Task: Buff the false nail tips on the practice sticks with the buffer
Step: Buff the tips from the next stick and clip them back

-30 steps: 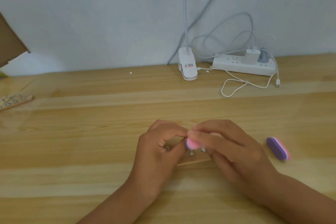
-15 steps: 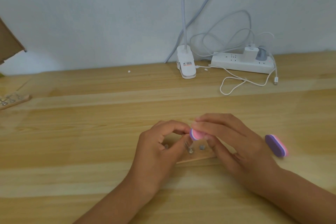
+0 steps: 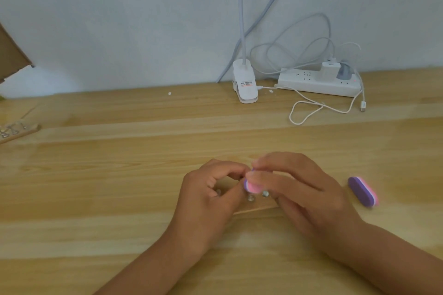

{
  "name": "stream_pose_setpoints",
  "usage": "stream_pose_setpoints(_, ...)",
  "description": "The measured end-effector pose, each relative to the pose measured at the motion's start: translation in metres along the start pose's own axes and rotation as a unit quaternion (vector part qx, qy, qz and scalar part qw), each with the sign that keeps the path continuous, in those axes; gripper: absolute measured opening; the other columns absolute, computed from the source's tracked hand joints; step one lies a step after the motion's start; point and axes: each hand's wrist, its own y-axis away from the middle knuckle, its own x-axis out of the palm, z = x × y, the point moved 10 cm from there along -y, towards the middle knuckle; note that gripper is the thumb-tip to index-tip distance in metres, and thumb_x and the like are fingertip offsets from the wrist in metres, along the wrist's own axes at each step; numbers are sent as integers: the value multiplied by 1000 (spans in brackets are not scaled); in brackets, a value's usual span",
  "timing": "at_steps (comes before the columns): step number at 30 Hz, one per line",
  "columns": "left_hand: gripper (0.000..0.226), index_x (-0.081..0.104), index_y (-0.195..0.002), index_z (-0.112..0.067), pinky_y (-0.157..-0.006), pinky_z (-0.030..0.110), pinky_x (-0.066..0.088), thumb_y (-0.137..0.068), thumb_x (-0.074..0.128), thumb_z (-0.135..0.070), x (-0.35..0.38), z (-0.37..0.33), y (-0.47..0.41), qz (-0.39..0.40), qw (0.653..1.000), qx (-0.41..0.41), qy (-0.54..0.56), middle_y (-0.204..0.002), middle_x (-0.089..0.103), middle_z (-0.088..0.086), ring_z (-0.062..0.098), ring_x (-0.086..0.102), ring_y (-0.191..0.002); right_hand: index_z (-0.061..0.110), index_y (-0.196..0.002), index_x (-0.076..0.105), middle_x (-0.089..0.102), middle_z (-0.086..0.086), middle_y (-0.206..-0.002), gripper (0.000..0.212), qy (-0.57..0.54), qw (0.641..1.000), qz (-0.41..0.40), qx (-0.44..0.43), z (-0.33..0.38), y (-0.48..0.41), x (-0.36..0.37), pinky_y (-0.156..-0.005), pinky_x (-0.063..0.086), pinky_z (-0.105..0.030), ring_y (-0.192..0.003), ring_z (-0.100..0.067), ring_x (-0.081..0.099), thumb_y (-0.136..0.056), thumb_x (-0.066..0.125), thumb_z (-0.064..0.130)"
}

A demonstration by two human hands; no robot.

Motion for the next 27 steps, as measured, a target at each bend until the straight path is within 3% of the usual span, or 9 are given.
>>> stream_pose_setpoints(4, 3, 77, -83, -22, -72, 23, 50, -81, 77, -19, -2, 2, 0, -5, 1000, -16, 7, -80, 74, -4, 8, 68, -82, 6, -111, 74, 66, -9, -116, 31, 26, 999, -20, 41, -11, -1, -7, -92, 50, -30, -108, -20, 63, -88, 62, -10)
stream_pose_setpoints(7, 8, 78, -85, -26, -68, 25, 51, -78, 77, -22, 1, -1, 1, 8, 1000, -14, 27, -82, 75, -7, 7, 69, -83, 6, -111, 74, 66, -10, -115, 27, 17, 1000, -1, -12, 6, 0, 1, -93, 48, -27, -107, -21, 63, -93, 60, -8)
stream_pose_setpoints(11, 13, 78, -87, -17, -73, 11, 48, -83, 73, -6, -3, 0, 0, -5, 999, -8, 30, -83, 76, -9, 4, 70, -83, 5, -113, 73, 66, -10, -115, 26, 20, 999, -34, 32, -8, -2, -10, -91, 50, -30, -107, -19, 62, -94, 56, 0)
stream_pose_setpoints(15, 12, 78, -85, -18, -73, 11, 50, -83, 73, -8, 0, -4, 1, 5, 999, 0, 52, -82, 76, -8, 7, 71, -82, 6, -115, 71, 65, -10, -115, 27, 12, 1000, -19, -9, 7, -1, -3, -93, 49, -27, -107, -21, 63, -95, 56, -3)
stream_pose_setpoints(21, 6, 75, -82, -19, -70, 22, 53, -84, 71, -16, 0, 2, 1, 6, 998, -15, 54, -81, 74, -2, 15, 69, -79, 8, -112, 72, 67, -5, -112, 22, 21, 988, -90, 126, -31, 1, -24, -95, 47, -21, -105, -18, 64, -93, 63, 3)
stream_pose_setpoints(25, 3, 73, -87, -18, -67, 15, 48, -85, 71, -20, 4, 0, 0, 13, 999, -4, 30, -81, 71, -4, 10, 65, -80, 11, -120, 65, 62, -2, -117, 27, -8, 999, -41, 29, -1, -1, -7, -95, 47, -24, -108, -15, 61, -94, 59, 6)
stream_pose_setpoints(27, 2, 73, -87, -19, -67, 14, 47, -86, 72, -20, 3, 1, 1, 9, 1000, -3, 18, -82, 70, -6, 8, 64, -81, 11, -120, 65, 62, -2, -116, 29, -1, 999, -38, 20, -1, -2, -7, -94, 48, -26, -107, -16, 61, -94, 59, 4)
